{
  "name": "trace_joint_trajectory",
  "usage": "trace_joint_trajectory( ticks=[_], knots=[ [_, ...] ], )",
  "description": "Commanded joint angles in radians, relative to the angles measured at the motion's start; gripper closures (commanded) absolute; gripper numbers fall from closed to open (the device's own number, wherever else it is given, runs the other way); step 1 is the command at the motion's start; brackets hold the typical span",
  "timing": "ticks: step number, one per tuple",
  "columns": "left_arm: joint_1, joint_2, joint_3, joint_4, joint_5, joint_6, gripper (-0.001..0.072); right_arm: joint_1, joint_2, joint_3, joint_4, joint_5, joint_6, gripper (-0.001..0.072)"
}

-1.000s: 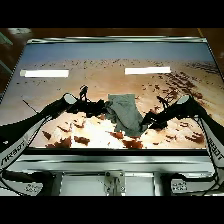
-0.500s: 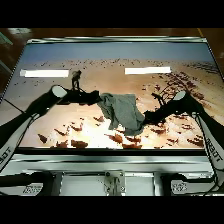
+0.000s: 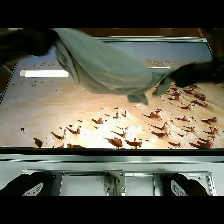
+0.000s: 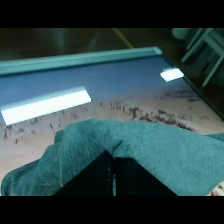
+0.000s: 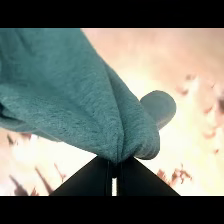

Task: Fold the shirts.

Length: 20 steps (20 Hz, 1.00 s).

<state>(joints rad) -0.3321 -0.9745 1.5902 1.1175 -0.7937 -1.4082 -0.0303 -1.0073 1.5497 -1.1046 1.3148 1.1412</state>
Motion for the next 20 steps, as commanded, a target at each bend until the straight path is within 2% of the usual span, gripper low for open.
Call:
trace_joint_trajectory(
  ticks=[1,3,6,9,12,15,17,20],
  knots=[
    [0.001,0.159,0.058,0.073,-0.044,0.002,0.0675,0.0,0.184,0.102,-0.015,-0.092,0.058,0.065],
    [0.001,0.204,0.058,0.13,-0.134,0.002,0.0675,0.0,0.245,0.103,-0.016,-0.074,0.098,0.065],
    [0.001,0.211,0.055,0.147,-0.326,0.001,0.0675,0.0,0.277,0.103,-0.022,0.056,0.153,0.065],
    [0.001,0.2,-0.013,0.174,-0.468,0.002,0.0675,0.0,0.249,0.101,-0.035,0.286,0.232,0.065],
    [0.001,0.198,-0.166,0.256,-0.491,-0.002,0.0675,0.0,0.179,0.068,-0.065,0.542,0.322,0.065],
    [0.001,0.179,-0.341,0.278,-0.483,-0.002,0.0675,0.001,0.173,-0.136,-0.091,0.484,0.316,0.065],
    [0.001,0.152,-0.443,0.278,-0.425,-0.005,0.0675,0.001,0.162,-0.307,-0.14,0.353,0.316,0.065],
    [0.001,0.075,-0.541,0.248,-0.257,-0.109,0.0675,0.001,0.069,-0.485,-0.116,0.092,0.318,0.065]
  ],
)
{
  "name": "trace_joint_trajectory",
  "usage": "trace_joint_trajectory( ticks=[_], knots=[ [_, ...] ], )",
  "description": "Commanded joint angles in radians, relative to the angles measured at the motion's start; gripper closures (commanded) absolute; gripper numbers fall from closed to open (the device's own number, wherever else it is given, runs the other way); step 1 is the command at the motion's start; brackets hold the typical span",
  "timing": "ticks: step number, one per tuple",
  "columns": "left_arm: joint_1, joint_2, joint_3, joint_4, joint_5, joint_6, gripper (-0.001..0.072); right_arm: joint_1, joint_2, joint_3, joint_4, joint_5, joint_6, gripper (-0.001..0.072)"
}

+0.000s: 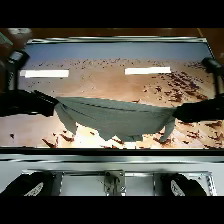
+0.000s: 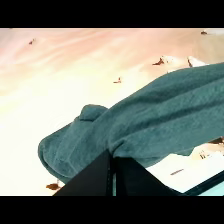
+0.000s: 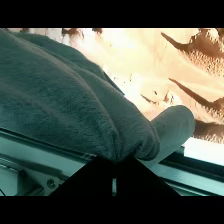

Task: Fold the shirts.

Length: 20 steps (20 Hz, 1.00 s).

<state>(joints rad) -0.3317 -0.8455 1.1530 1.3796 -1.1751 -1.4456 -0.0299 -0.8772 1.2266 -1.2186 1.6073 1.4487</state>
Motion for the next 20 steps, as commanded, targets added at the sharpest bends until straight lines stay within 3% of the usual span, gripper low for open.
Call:
trace_joint_trajectory(
  ticks=[1,5,7,10,15,16,18,19,20],
  knots=[
    [0.001,-0.089,-0.117,-0.036,0.183,-0.077,0.0674,0.0,-0.105,-0.193,0.022,-0.287,0.01,0.065],
    [0.001,-0.273,-0.124,-0.083,0.442,-0.078,0.0674,0.0,-0.322,-0.211,0.083,-0.628,0.021,0.0649],
    [0.001,-0.376,-0.124,-0.087,0.508,-0.088,0.0674,0.0,-0.414,-0.211,0.162,-0.744,0.067,0.0649],
    [0.001,-0.51,-0.124,-0.109,0.512,-0.151,0.0674,0.0,-0.528,-0.211,0.303,-0.819,0.08,0.0649],
    [0.003,-0.565,-0.118,-0.115,0.498,-0.19,0.0671,0.0,-0.576,-0.211,0.32,-0.82,0.058,0.0649],
    [0.013,-0.561,-0.1,-0.115,0.462,-0.19,0.0571,0.0,-0.576,-0.211,0.32,-0.808,0.047,0.0649],
    [0.053,-0.55,-0.033,-0.115,0.31,-0.173,0.009,0.0,-0.573,-0.211,0.317,-0.769,0.006,0.0649],
    [0.083,-0.541,0.008,-0.115,0.204,-0.16,0.0042,0.0,-0.571,-0.211,0.316,-0.745,-0.012,0.0649],
    [0.116,-0.526,0.04,-0.116,0.097,-0.159,0.0042,0.0,-0.569,-0.211,0.309,-0.721,-0.034,0.0649]
  ],
)
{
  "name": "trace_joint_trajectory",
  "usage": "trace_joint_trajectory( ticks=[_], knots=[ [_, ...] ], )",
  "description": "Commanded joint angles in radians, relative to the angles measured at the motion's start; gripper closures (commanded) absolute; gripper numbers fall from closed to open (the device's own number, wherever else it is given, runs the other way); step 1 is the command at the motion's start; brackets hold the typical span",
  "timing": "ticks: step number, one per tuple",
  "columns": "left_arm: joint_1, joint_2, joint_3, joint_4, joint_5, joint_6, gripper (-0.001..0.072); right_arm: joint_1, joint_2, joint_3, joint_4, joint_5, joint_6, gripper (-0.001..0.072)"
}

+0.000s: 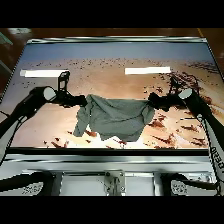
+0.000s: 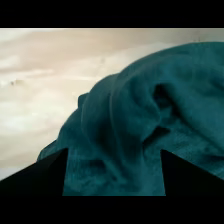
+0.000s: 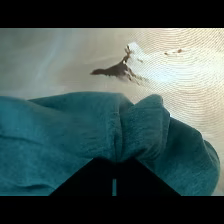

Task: Fold the shirts.

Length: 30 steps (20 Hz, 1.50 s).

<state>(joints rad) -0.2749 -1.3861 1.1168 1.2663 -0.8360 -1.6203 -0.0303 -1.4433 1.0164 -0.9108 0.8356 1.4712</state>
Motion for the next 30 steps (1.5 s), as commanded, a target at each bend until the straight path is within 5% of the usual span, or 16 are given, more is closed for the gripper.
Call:
trace_joint_trajectory(
  ticks=[1,5,11,22,23,24,25,30],
  knots=[
    [0.082,0.036,0.087,-0.012,-0.316,0.017,0.0042,0.0,-0.003,0.0,-0.01,0.082,-0.076,0.0649],
    [0.062,0.145,-0.065,-0.161,-0.386,0.043,0.0042,0.001,-0.003,-0.001,-0.103,0.166,-0.086,0.0648],
    [-0.117,0.147,-0.395,-0.4,-0.105,0.033,0.0042,0.001,-0.003,-0.001,-0.124,0.187,-0.089,0.0642],
    [-0.295,-0.051,-0.405,-0.62,0.246,-0.005,0.0047,0.0,-0.003,-0.001,-0.127,0.188,-0.097,0.0642],
    [-0.296,-0.053,-0.405,-0.62,0.286,-0.005,0.0099,0.0,-0.003,0.0,-0.127,0.193,-0.097,0.0642],
    [-0.292,-0.051,-0.404,-0.62,0.316,-0.005,0.0332,0.0,-0.003,-0.001,-0.127,0.2,-0.097,0.0642],
    [-0.287,-0.049,-0.398,-0.618,0.332,0.021,0.0676,0.0,-0.003,0.0,-0.126,0.214,-0.097,0.0643],
    [-0.273,0.13,-0.29,-0.549,0.338,0.146,0.0676,0.0,0.102,0.03,-0.109,0.306,-0.131,0.0649]
  ],
)
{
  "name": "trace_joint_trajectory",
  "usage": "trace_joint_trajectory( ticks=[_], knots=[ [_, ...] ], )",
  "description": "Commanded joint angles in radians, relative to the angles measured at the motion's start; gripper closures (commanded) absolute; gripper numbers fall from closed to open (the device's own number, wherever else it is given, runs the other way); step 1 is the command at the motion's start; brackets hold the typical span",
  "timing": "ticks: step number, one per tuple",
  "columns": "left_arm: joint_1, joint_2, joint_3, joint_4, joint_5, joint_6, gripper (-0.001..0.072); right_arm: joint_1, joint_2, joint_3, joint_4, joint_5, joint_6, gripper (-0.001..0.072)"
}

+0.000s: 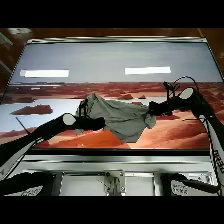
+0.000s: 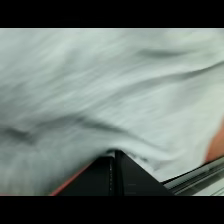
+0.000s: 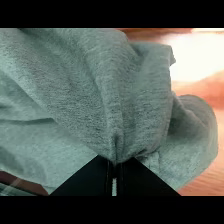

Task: Fold the shirts.

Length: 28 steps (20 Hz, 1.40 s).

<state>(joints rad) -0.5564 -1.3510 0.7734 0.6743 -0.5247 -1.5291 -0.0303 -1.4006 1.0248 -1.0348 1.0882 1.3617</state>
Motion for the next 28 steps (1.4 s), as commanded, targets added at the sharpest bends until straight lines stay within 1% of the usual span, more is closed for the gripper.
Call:
trace_joint_trajectory(
  ticks=[1,3,5,6,8,10,12,14,15,16,18,19,20,22,23,24,25,26,28],
  knots=[
    [0.029,0.169,0.09,0.066,0.023,0.056,0.0677,0.0,0.107,0.056,0.031,0.092,-0.048,0.0649],
    [0.108,0.315,0.185,0.09,-0.003,0.056,0.0676,0.0,0.228,0.17,0.072,0.169,-0.119,0.0649],
    [0.227,0.456,0.315,0.09,-0.007,0.064,0.0676,0.0,0.356,0.305,0.095,0.176,-0.121,0.0649],
    [0.293,0.517,0.39,0.09,-0.007,0.076,0.0677,0.001,0.413,0.37,0.107,0.162,-0.093,0.0649],
    [0.437,0.621,0.557,0.09,-0.007,0.132,0.0677,0.001,0.512,0.479,0.187,0.12,-0.034,0.0649],
    [0.571,0.66,0.703,0.093,-0.012,0.134,0.0676,0.001,0.573,0.557,0.237,0.108,0.027,0.0649],
    [0.678,0.662,0.835,0.093,-0.014,0.134,0.0676,0.001,0.595,0.632,0.251,0.151,0.124,0.065],
    [0.734,0.652,0.903,0.093,-0.003,0.134,0.0676,0.001,0.596,0.689,0.248,0.21,0.167,0.065],
    [0.756,0.642,0.915,0.093,0.009,0.134,0.0676,0.001,0.596,0.692,0.248,0.234,0.208,0.065],
    [0.769,0.624,0.917,0.093,0.022,0.134,0.0676,0.001,0.59,0.692,0.239,0.276,0.242,0.0649],
    [0.772,0.565,0.917,0.093,0.032,0.13,0.0676,0.001,0.554,0.692,0.21,0.427,0.293,0.065],
    [0.77,0.525,0.917,0.084,0.032,0.13,0.0676,0.001,0.525,0.691,0.203,0.498,0.311,0.065],
    [0.768,0.476,0.917,0.06,0.035,0.13,0.0676,0.001,0.49,0.691,0.203,0.539,0.317,0.065],
    [0.765,0.375,0.918,-0.044,0.042,0.135,0.0676,0.001,0.417,0.691,0.23,0.523,0.321,0.0649],
    [0.744,0.326,0.923,-0.082,0.052,0.187,0.0676,0.002,0.38,0.691,0.251,0.496,0.321,0.065],
    [0.711,0.275,0.933,-0.098,0.063,0.261,0.0676,0.021,0.34,0.691,0.249,0.463,0.32,0.0649],
    [0.673,0.226,0.945,-0.099,0.07,0.31,0.0676,0.053,0.293,0.691,0.229,0.427,0.316,0.0649],
    [0.629,0.173,0.952,-0.098,0.072,0.345,0.0676,0.095,0.239,0.691,0.2,0.401,0.309,0.0649],
    [0.559,0.069,0.953,-0.098,0.059,0.391,0.0675,0.158,0.126,0.691,0.142,0.333,0.26,0.0649]
  ],
)
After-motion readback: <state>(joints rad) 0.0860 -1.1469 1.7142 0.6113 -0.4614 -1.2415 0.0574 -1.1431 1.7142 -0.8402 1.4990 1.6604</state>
